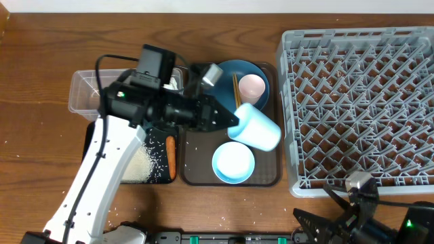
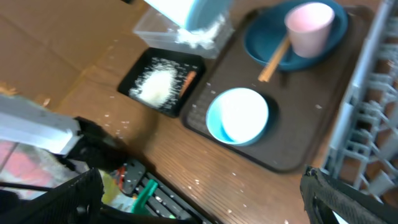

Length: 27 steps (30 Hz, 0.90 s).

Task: Sort waste into correct bins and load items into the dishwasher rack
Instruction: 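Lift the light-blue cup and swing it toward the right gripper, then close the right gripper around the light-blue cup held by the left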

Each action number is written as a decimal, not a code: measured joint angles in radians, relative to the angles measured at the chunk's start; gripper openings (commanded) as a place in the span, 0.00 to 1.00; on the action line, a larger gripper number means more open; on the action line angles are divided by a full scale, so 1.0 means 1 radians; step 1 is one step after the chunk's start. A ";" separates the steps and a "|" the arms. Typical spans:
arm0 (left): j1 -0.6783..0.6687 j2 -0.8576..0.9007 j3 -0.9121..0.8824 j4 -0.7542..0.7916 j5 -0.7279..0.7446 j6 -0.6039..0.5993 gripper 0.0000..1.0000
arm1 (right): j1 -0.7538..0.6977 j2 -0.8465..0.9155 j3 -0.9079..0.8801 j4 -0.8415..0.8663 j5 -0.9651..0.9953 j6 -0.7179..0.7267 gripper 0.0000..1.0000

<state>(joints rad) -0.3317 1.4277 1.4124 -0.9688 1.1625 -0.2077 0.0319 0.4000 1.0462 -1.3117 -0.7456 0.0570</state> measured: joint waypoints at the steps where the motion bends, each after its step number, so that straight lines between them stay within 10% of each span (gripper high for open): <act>1: -0.016 0.000 0.000 0.004 0.005 0.000 0.06 | 0.000 0.000 0.000 0.009 -0.013 -0.002 0.99; 27: -0.124 0.000 0.000 0.086 0.204 0.003 0.06 | 0.000 0.002 -0.132 0.424 -0.211 -0.080 0.99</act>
<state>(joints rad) -0.4553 1.4277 1.4124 -0.8829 1.3666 -0.2047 0.0319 0.4015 0.9138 -0.8875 -0.9569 -0.0235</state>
